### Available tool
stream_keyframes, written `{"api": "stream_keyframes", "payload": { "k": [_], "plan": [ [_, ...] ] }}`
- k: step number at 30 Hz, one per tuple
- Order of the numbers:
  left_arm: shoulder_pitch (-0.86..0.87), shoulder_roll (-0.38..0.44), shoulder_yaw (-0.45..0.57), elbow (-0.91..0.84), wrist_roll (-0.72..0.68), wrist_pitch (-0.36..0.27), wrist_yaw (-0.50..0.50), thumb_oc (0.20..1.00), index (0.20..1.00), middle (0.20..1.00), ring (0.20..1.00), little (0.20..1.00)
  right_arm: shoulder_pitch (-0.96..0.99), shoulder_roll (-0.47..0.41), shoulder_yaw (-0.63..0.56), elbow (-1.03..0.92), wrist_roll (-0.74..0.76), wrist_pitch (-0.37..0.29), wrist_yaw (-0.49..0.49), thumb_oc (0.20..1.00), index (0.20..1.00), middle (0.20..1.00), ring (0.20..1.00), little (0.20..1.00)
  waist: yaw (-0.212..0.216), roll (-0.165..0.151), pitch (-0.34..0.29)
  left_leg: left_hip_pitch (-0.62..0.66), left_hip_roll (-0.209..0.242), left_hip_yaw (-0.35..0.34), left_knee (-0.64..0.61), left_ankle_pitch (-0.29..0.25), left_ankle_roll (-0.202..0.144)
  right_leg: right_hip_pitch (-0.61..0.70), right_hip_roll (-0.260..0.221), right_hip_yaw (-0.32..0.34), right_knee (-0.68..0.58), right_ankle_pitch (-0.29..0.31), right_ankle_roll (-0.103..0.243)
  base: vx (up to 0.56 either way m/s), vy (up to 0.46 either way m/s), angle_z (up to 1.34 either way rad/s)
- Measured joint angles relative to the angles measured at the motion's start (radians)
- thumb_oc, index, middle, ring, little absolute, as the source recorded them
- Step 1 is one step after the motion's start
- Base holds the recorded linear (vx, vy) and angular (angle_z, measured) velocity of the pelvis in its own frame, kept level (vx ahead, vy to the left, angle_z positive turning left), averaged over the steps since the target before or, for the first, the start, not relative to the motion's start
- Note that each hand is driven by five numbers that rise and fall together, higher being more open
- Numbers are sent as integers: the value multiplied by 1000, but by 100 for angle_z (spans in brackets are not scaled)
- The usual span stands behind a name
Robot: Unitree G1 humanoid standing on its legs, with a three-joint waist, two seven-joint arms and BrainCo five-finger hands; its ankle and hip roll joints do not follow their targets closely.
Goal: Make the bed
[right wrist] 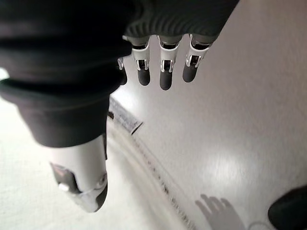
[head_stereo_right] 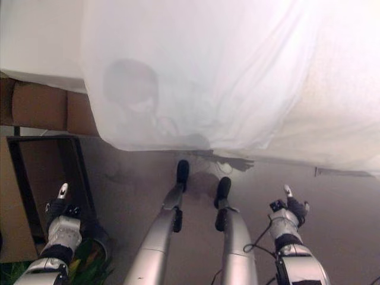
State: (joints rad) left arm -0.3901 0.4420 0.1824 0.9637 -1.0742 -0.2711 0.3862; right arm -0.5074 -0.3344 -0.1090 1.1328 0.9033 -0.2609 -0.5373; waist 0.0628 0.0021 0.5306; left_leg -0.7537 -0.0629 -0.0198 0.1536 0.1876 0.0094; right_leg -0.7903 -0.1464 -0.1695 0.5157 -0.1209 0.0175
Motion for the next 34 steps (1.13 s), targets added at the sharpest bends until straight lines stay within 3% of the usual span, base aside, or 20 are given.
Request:
{"api": "stream_keyframes", "payload": {
  "k": [4,6,8,10,12,14,17,21,27,29,34],
  "plan": [
    [102,9,-29,-75,302,3,52,1000,1000,1000,1000,1000,104,-14,-1,-73,-110,2,2,1000,1000,1000,1000,1000,-8,4,1,99,5,21,-2,-4,-3,79,2,21,11,-9,-6,-50,-72,-10],
    [145,5,-60,-77,404,5,51,1000,1000,1000,1000,1000,139,-48,0,-68,-156,5,17,1000,1000,1000,1000,1000,-21,26,-4,154,6,22,-7,-13,-2,130,3,25,10,-22,-8,-58,-175,-9],
    [193,7,-86,-88,484,22,18,1000,1000,1000,1000,1000,188,-103,35,-70,-242,42,82,1000,1000,1000,1000,1000,-24,37,-3,240,15,42,-20,-15,-3,204,5,27,7,-15,-8,-16,-142,-18],
    [253,66,-223,-87,636,43,-26,1000,1000,1000,1000,1000,259,-162,117,-81,-326,64,165,1000,1000,1000,1000,1000,-21,52,-22,328,31,42,-46,-28,-20,296,22,24,-29,-22,-12,18,-129,-17],
    [272,43,-189,-50,712,49,-77,1000,1000,1000,1000,1000,287,-183,106,-85,-378,83,217,1000,1000,1000,1000,1000,-34,56,-24,424,41,45,-84,-50,-51,384,28,18,-78,-1,-26,39,-186,-20],
    [303,-3,-157,61,737,72,-134,1000,1000,1000,1000,1000,327,-165,121,-88,-444,107,277,1000,1000,1000,1000,1000,-46,68,-37,555,64,46,-114,-50,-51,526,58,12,-139,7,-26,72,-162,-33],
    [361,-61,-215,141,794,100,-198,1000,1000,1000,1000,1000,413,-149,162,-64,-524,123,333,1000,1000,1000,1000,1000,-48,75,-181,578,90,48,-138,-71,-69,567,83,-2,-209,17,-30,64,-150,-21],
    [362,-104,-256,199,892,134,-258,1000,1000,1000,1000,1000,458,-130,168,-8,-608,170,389,1000,1000,1000,1000,1000,-79,77,-221,641,112,52,-159,-68,-68,630,108,-8,-257,34,-49,40,-124,-11],
    [385,-126,-293,236,976,152,-281,1000,1000,1000,1000,1000,515,-57,223,111,-749,223,430,1000,1000,1000,1000,1000,-78,64,-363,711,135,69,-180,-73,-76,706,140,7,-318,24,-53,42,-45,-13],
    [385,-136,-375,245,1045,168,-296,1000,1000,1000,1000,1000,510,-29,221,174,-762,238,438,1000,1000,1000,1000,1000,-76,64,-385,749,137,72,-185,-74,-80,755,145,10,-349,29,-51,40,-10,-4],
    [407,-197,-387,267,1067,177,-320,1000,1000,1000,1000,1000,522,7,242,174,-797,263,449,1000,1000,1000,1000,1000,-76,51,-441,783,138,71,-212,-79,-82,793,150,9,-377,26,-48,17,-13,2]
  ]
}}
